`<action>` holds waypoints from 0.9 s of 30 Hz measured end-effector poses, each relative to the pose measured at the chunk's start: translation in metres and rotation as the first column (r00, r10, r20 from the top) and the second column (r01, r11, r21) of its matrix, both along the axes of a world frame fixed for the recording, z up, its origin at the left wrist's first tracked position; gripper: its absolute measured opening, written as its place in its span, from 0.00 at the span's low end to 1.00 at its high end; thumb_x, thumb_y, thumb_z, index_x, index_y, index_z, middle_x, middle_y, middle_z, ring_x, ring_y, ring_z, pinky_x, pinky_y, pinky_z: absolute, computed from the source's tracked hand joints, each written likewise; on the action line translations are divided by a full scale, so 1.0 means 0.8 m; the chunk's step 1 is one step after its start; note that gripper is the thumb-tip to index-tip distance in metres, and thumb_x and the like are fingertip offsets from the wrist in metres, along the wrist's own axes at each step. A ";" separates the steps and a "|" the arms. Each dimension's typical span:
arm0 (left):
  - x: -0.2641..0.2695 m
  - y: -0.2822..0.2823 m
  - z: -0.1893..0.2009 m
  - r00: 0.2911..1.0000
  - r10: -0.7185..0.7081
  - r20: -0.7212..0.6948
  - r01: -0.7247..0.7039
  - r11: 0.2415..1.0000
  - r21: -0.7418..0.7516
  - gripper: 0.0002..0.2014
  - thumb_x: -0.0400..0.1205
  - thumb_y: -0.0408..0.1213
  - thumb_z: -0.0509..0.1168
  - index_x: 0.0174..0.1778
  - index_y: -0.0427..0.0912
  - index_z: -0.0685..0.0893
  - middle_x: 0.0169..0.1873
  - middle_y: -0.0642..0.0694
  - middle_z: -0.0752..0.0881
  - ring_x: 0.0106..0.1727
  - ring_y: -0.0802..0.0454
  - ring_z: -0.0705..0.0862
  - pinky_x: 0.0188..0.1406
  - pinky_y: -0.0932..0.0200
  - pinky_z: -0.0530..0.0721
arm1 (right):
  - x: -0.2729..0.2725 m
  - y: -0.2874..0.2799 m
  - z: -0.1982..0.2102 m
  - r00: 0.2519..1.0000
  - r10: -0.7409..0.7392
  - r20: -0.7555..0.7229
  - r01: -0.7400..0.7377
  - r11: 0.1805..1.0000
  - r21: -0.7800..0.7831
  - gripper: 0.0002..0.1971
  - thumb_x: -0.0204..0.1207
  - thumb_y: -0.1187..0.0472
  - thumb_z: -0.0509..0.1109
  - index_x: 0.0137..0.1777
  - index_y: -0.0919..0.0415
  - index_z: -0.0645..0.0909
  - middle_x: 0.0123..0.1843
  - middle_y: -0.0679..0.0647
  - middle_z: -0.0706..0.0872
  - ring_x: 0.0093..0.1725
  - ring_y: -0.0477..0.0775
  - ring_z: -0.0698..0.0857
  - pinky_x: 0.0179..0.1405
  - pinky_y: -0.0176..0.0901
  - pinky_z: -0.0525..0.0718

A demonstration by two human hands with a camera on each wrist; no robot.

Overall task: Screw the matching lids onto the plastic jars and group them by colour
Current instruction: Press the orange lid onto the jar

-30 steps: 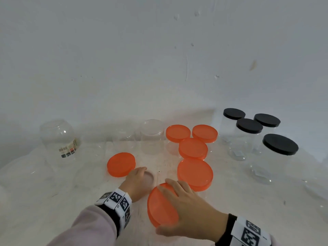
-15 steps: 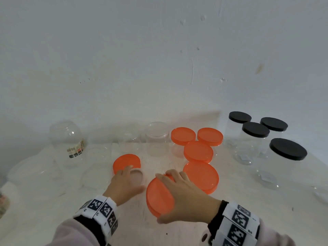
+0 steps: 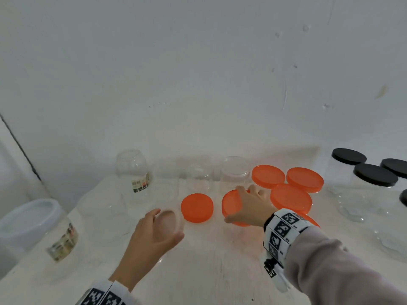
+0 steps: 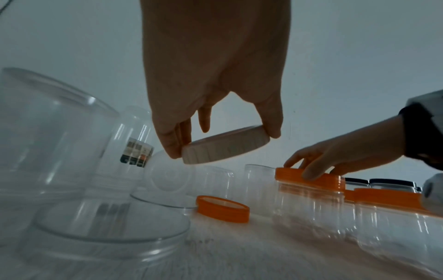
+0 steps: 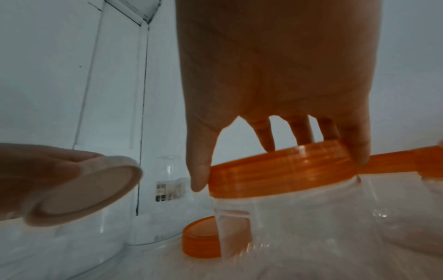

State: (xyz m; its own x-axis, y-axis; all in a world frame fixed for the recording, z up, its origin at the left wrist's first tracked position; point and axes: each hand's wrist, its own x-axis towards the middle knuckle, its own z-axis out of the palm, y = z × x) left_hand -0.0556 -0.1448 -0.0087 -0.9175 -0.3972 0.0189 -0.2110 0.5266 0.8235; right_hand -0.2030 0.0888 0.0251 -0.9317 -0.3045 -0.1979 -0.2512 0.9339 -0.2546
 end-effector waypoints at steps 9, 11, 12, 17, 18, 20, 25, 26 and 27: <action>0.011 -0.016 -0.015 0.983 0.083 -0.163 -0.077 0.996 0.037 0.36 0.65 0.54 0.80 0.66 0.63 0.68 0.62 0.58 0.74 0.62 0.57 0.75 0.56 0.61 0.73 | -0.018 -0.012 0.004 0.996 -0.089 0.027 0.088 0.995 0.053 0.49 0.66 0.38 0.74 0.82 0.51 0.52 0.82 0.62 0.53 0.80 0.72 0.55 0.71 0.65 0.69; 0.011 -0.020 -0.018 0.983 0.100 -0.152 -0.092 0.994 0.057 0.41 0.65 0.55 0.80 0.72 0.57 0.69 0.64 0.57 0.73 0.64 0.56 0.74 0.58 0.60 0.73 | -0.018 -0.027 0.015 0.998 -0.052 -0.025 0.054 0.995 0.089 0.48 0.67 0.38 0.74 0.82 0.52 0.54 0.82 0.62 0.55 0.79 0.70 0.58 0.72 0.65 0.67; 0.011 -0.022 -0.019 0.983 0.107 -0.151 -0.098 0.993 0.067 0.43 0.65 0.56 0.80 0.74 0.55 0.68 0.66 0.56 0.73 0.66 0.55 0.74 0.60 0.58 0.74 | -0.018 -0.037 0.022 0.998 -0.022 -0.056 0.027 0.996 0.086 0.47 0.68 0.38 0.73 0.81 0.53 0.55 0.81 0.61 0.56 0.79 0.69 0.59 0.73 0.65 0.66; 0.013 -0.028 -0.016 0.980 0.127 -0.155 -0.111 0.988 0.108 0.51 0.58 0.65 0.76 0.77 0.54 0.65 0.70 0.58 0.71 0.71 0.55 0.71 0.70 0.51 0.74 | -0.023 -0.114 0.055 0.977 0.155 -0.149 -0.163 0.986 -0.041 0.40 0.74 0.44 0.70 0.81 0.56 0.57 0.78 0.59 0.62 0.77 0.64 0.61 0.72 0.57 0.67; 0.013 -0.029 -0.016 0.977 0.139 -0.163 -0.123 0.987 0.108 0.50 0.60 0.61 0.78 0.77 0.54 0.65 0.70 0.57 0.71 0.72 0.54 0.70 0.70 0.52 0.73 | -0.024 -0.133 0.060 0.968 0.192 -0.164 -0.205 0.977 -0.065 0.40 0.75 0.46 0.70 0.81 0.57 0.57 0.78 0.59 0.62 0.77 0.64 0.61 0.71 0.56 0.68; 0.013 -0.031 -0.015 0.971 0.161 -0.177 -0.145 0.984 0.101 0.48 0.63 0.57 0.80 0.77 0.54 0.65 0.71 0.57 0.71 0.73 0.54 0.69 0.72 0.51 0.71 | -0.027 -0.173 0.068 0.945 0.272 -0.182 -0.292 0.952 -0.095 0.38 0.76 0.47 0.69 0.81 0.59 0.58 0.79 0.59 0.63 0.78 0.63 0.61 0.72 0.56 0.68; 0.019 -0.040 -0.006 0.965 0.210 -0.158 -0.188 0.972 0.143 0.54 0.55 0.64 0.74 0.78 0.52 0.64 0.71 0.57 0.70 0.73 0.54 0.70 0.72 0.54 0.71 | -0.034 -0.269 0.083 0.882 0.424 -0.206 -0.453 0.883 -0.121 0.37 0.79 0.48 0.68 0.82 0.60 0.58 0.80 0.58 0.63 0.80 0.61 0.60 0.76 0.57 0.67; 0.023 -0.043 -0.007 0.959 0.225 -0.174 -0.200 0.969 0.148 0.52 0.58 0.60 0.77 0.77 0.52 0.65 0.71 0.56 0.71 0.72 0.54 0.70 0.71 0.54 0.71 | -0.037 -0.285 0.085 0.871 0.442 -0.214 -0.473 0.872 -0.124 0.36 0.79 0.48 0.68 0.82 0.59 0.58 0.80 0.58 0.64 0.80 0.61 0.60 0.76 0.57 0.67; 0.027 -0.047 -0.007 0.953 0.241 -0.185 -0.211 0.963 0.167 0.50 0.59 0.58 0.79 0.77 0.52 0.66 0.71 0.56 0.71 0.72 0.53 0.71 0.70 0.54 0.72 | -0.040 -0.301 0.087 0.863 0.456 -0.218 -0.488 0.863 -0.127 0.36 0.79 0.48 0.68 0.82 0.58 0.58 0.80 0.57 0.64 0.80 0.61 0.61 0.76 0.58 0.67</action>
State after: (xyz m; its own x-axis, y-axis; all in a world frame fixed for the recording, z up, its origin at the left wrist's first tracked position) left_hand -0.0341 -0.1820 -0.0143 -0.7861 -0.6060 0.1218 -0.1320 0.3571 0.9247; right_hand -0.2351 -0.1518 0.0945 -0.6813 -0.7303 0.0504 -0.7057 0.6369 -0.3105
